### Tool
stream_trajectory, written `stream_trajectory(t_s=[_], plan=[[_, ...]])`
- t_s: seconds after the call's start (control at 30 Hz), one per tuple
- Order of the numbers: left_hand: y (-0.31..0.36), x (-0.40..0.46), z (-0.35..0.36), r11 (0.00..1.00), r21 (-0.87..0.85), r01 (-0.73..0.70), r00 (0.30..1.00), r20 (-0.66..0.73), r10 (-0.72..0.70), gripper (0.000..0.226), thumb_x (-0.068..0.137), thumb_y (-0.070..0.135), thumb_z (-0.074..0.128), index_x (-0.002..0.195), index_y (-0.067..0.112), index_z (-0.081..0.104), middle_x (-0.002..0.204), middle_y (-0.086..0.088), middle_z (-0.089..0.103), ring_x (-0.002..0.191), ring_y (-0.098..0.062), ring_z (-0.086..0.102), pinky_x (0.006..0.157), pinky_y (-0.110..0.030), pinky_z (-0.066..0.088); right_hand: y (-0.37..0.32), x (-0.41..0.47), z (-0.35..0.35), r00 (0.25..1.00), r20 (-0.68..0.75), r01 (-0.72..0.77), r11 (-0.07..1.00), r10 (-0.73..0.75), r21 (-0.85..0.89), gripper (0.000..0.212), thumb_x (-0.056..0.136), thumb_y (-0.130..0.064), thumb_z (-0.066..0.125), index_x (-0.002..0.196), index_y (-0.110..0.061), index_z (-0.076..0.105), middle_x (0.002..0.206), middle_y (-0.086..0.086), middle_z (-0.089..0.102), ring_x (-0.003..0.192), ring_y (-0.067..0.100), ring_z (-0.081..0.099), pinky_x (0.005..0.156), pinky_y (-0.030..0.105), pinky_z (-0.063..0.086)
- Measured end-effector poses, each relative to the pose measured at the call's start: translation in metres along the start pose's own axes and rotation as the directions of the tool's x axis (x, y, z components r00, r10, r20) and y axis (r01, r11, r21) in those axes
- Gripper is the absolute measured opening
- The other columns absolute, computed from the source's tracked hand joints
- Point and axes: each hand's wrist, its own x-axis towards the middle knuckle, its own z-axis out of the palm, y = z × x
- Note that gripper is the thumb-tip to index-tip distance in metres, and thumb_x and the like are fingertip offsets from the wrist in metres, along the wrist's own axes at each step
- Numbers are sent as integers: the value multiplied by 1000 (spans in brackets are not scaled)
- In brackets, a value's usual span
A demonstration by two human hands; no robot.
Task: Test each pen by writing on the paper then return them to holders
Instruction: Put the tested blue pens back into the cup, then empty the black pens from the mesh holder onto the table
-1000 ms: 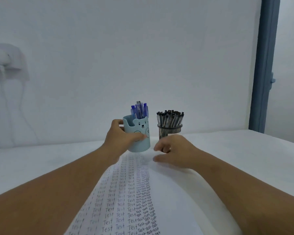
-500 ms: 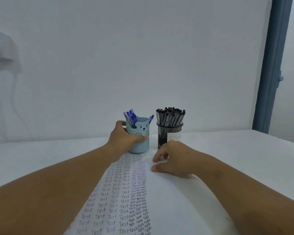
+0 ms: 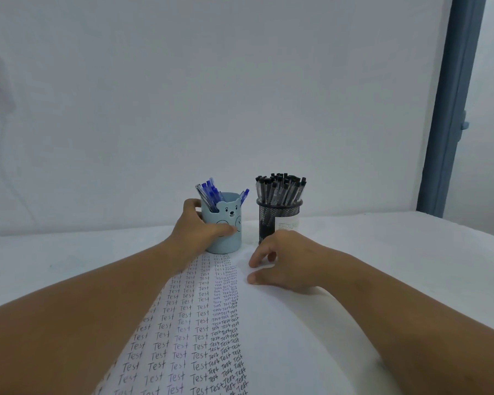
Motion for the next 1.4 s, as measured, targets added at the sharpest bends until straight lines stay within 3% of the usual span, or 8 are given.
stream_trajectory(t_s=[0.33,0.6,0.83,1.07,1.17,1.27,1.33,1.4], plan=[[-1,-3,-12,1000,-17,24,1000,-1,-24,101,43,33,92,128,30,35,118,0,58,108,-22,63,95,-50,55,-2,0,-1,1000,2,-11,1000,11,7,34,78,-55,79,105,-33,75,107,-16,60,96,5,56,83,22,41],[0,-8,-16,1000,-2,18,1000,-24,-18,98,48,30,93,128,28,36,117,-1,59,107,-22,64,94,-49,56,-2,0,1,999,-9,-31,999,31,13,33,78,-54,80,104,-34,75,110,-16,60,98,5,55,84,23,41],[-1,-18,-28,1000,-15,-6,999,-45,6,82,69,12,90,128,26,35,114,0,58,103,-19,63,93,-45,56,-2,0,1,1000,-10,-25,1000,25,0,33,78,-54,80,104,-34,75,106,-18,58,95,3,55,82,21,40],[7,-28,-29,1000,5,-2,1000,-21,2,91,70,13,90,133,30,26,113,2,56,101,-13,61,89,-38,54,-5,-1,1,1000,-19,-25,1000,25,-5,34,78,-52,80,105,-32,76,106,-17,58,93,2,54,78,19,39],[11,-36,-28,994,80,-76,990,-114,85,103,65,23,94,136,35,21,126,0,47,112,-17,55,89,-34,48,-6,-2,0,999,-45,-31,999,31,10,35,78,-53,81,105,-32,76,104,-16,61,92,2,56,79,19,41],[16,-49,-22,951,209,-228,896,-338,289,92,63,28,94,125,27,26,125,-2,36,118,-20,43,97,-35,45,-7,-5,-5,990,-141,9,999,-1,51,27,83,-46,78,100,-25,78,84,-21,60,77,-4,56,70,13,40],[24,-64,-15,904,258,-341,820,-390,420,77,67,22,91,113,21,28,114,-1,35,107,-14,41,92,-24,41,-7,-6,-8,971,-237,33,995,-10,94,17,86,-40,77,89,-23,79,76,-20,65,69,-8,58,65,9,39],[31,-81,-6,862,269,-429,783,-365,504,61,72,10,85,104,14,33,100,1,37,87,-2,41,75,-10,39,-6,-6,-10,938,-346,25,991,24,134,12,86,-36,76,81,-26,78,75,-18,69,68,-12,58,61,6,39]])
